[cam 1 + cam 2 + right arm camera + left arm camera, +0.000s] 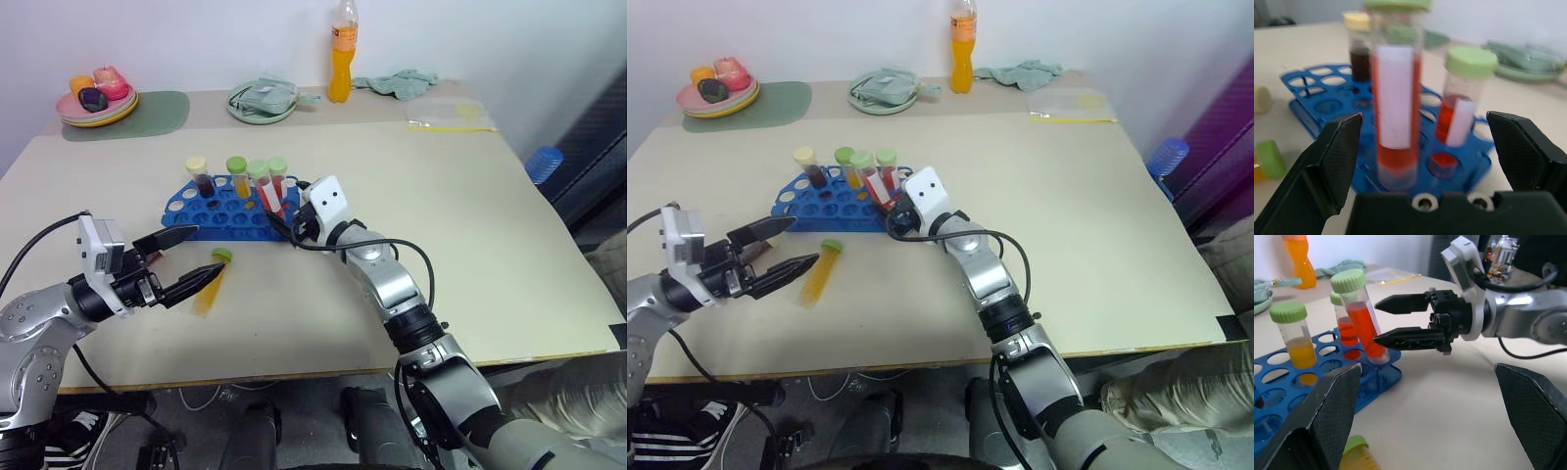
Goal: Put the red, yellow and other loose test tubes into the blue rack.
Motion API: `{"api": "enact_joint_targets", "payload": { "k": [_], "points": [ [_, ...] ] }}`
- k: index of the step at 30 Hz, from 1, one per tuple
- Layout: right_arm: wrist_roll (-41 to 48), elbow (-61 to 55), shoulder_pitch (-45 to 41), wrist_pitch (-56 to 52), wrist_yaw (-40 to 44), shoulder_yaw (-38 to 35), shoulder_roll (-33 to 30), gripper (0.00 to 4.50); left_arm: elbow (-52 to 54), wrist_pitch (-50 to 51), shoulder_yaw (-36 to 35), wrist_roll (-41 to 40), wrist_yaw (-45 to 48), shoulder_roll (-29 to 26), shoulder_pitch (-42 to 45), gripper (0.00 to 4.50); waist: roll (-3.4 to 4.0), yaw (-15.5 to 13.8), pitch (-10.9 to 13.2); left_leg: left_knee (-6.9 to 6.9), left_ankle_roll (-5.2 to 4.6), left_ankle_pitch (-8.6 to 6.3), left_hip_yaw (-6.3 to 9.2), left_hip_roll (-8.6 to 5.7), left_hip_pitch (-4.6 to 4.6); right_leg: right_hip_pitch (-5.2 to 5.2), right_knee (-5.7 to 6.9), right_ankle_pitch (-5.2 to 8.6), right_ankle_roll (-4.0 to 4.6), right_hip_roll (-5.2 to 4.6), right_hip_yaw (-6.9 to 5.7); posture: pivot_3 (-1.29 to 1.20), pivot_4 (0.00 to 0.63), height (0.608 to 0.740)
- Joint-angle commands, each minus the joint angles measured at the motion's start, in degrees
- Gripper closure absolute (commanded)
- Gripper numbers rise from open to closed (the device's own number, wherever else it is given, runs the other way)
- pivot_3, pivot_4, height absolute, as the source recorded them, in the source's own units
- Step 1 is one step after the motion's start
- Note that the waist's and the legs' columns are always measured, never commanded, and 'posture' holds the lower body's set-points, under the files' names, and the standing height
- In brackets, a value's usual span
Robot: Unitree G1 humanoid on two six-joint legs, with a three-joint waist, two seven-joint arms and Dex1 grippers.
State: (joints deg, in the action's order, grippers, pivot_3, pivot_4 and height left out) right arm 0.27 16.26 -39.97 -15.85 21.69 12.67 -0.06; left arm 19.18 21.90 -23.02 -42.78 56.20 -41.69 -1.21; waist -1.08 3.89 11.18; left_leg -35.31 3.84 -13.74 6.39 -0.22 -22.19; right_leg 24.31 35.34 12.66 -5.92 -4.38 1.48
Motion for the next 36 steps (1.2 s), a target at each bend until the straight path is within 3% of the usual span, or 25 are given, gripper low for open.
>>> {"api": "enact_joint_targets", "payload": {
  "k": [1,6,10,31,34,36],
  "points": [
    [1.9,-7.1,-2.5,-7.0,1.8,-0.7,-0.5,0.02,0.7,-1.3,0.0,0.2,0.1,0.2,0.7,0.00,0.00,0.0,0.0,0.00,0.00,0.00,0.00,0.00,-0.01,0.00,0.00,0.00,0.00,0.00,0.00,0.00,0.150,0.740],
    [6.1,-15.5,-5.6,-24.0,4.6,-1.3,-1.1,0.02,0.7,-1.5,0.2,0.6,0.1,0.7,0.6,0.00,0.00,0.0,0.0,-0.01,0.00,0.00,0.00,0.00,-0.01,0.00,0.00,0.00,0.00,0.00,0.00,0.00,0.150,0.740],
    [6.4,-16.0,-8.4,-30.2,3.4,-1.5,-1.0,0.02,0.6,-1.7,0.5,0.8,-0.1,1.1,0.7,0.00,-0.01,0.0,0.0,0.00,0.00,0.00,0.00,0.00,-0.01,0.02,0.00,0.00,0.00,0.00,-0.01,0.00,0.150,0.740],
    [7.2,-4.2,-14.8,-26.7,-1.1,-3.5,4.3,0.02,0.8,-2.4,0.4,0.9,-0.6,1.6,0.2,0.00,-0.01,0.0,0.0,0.00,0.00,0.00,0.00,0.00,-0.04,0.03,-0.02,0.00,0.00,-0.01,-0.01,0.00,0.150,0.740],
    [7.4,-3.7,-14.9,-26.3,-1.5,-3.6,4.7,0.90,0.9,-2.3,0.5,0.8,-0.8,1.8,0.2,0.00,-0.01,0.0,0.0,0.00,0.00,0.00,-0.01,0.00,-0.04,0.03,-0.01,0.00,-0.01,-0.01,-0.01,0.00,0.150,0.740],
    [7.3,-3.2,-15.0,-26.0,-1.5,-3.5,4.9,1.89,1.0,-2.2,0.7,0.9,-0.9,1.8,0.4,0.00,-0.01,0.0,0.0,0.00,0.00,0.00,-0.01,0.00,-0.04,0.03,-0.01,0.00,0.00,-0.01,-0.01,0.00,0.150,0.740]
  ]
}}
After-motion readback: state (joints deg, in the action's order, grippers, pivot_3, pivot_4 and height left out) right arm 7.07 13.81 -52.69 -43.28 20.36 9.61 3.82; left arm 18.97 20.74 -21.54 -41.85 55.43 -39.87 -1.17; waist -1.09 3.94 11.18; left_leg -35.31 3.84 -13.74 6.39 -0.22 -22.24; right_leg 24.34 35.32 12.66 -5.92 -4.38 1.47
